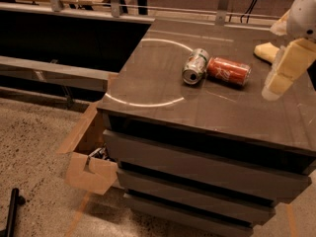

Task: Place coke can upright

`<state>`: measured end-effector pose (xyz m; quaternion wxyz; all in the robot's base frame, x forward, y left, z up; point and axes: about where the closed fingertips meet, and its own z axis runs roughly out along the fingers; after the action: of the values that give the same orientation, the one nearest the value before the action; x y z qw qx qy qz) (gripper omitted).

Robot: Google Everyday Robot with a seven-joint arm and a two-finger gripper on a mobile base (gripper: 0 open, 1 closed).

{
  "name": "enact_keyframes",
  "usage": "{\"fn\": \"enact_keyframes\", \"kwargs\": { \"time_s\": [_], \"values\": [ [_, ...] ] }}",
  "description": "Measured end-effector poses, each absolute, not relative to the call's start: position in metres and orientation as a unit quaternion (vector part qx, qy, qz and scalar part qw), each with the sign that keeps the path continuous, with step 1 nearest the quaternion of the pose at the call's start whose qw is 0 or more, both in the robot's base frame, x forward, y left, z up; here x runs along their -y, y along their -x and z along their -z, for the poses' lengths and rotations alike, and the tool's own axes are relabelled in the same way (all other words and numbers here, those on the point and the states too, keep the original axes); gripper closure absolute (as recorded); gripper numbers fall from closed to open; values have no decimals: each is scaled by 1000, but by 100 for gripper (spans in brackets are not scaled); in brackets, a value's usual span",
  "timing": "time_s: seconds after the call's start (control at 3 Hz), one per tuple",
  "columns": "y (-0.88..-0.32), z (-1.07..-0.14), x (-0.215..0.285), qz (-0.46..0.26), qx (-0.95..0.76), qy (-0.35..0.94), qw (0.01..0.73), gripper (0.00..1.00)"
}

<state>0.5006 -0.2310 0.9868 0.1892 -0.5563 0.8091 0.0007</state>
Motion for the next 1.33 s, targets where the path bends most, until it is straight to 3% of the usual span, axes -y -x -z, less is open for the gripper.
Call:
{"fn": "enact_keyframes", "kwargs": {
  "time_s": [0.33,1.33],
  "values": [
    [-555,-993,239,-5,-820,533,208,0],
    [-593,-956,256,10,-845,500,190,0]
  ]
}}
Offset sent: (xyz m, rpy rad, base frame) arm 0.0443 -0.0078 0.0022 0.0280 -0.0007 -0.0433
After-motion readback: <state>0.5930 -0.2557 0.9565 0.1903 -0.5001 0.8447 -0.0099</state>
